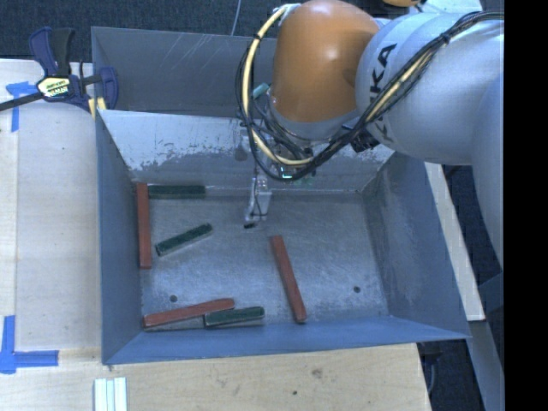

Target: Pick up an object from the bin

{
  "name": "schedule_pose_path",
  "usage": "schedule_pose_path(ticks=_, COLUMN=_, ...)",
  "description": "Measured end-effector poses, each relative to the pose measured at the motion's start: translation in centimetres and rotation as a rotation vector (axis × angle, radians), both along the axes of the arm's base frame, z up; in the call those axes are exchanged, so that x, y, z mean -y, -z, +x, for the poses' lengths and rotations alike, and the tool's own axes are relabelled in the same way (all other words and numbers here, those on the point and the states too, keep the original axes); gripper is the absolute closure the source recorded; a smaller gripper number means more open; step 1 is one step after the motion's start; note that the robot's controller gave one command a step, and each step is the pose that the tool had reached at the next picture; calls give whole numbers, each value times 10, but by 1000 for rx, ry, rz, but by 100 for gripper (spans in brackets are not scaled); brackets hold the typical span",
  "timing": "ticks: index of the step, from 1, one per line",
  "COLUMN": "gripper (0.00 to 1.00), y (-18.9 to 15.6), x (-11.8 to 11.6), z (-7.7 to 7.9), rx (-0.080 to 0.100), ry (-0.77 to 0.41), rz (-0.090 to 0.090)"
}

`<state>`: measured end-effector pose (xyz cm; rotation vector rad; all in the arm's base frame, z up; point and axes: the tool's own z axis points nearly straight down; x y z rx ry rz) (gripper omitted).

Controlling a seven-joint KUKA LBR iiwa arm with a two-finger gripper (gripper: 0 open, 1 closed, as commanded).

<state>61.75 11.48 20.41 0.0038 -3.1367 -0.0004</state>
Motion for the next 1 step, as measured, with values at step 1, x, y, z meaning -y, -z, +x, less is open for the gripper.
schedule_pose_path(ticks=1, gripper=0, y=-5, x=1, z=2, rx=9, ry=2, rz=1)
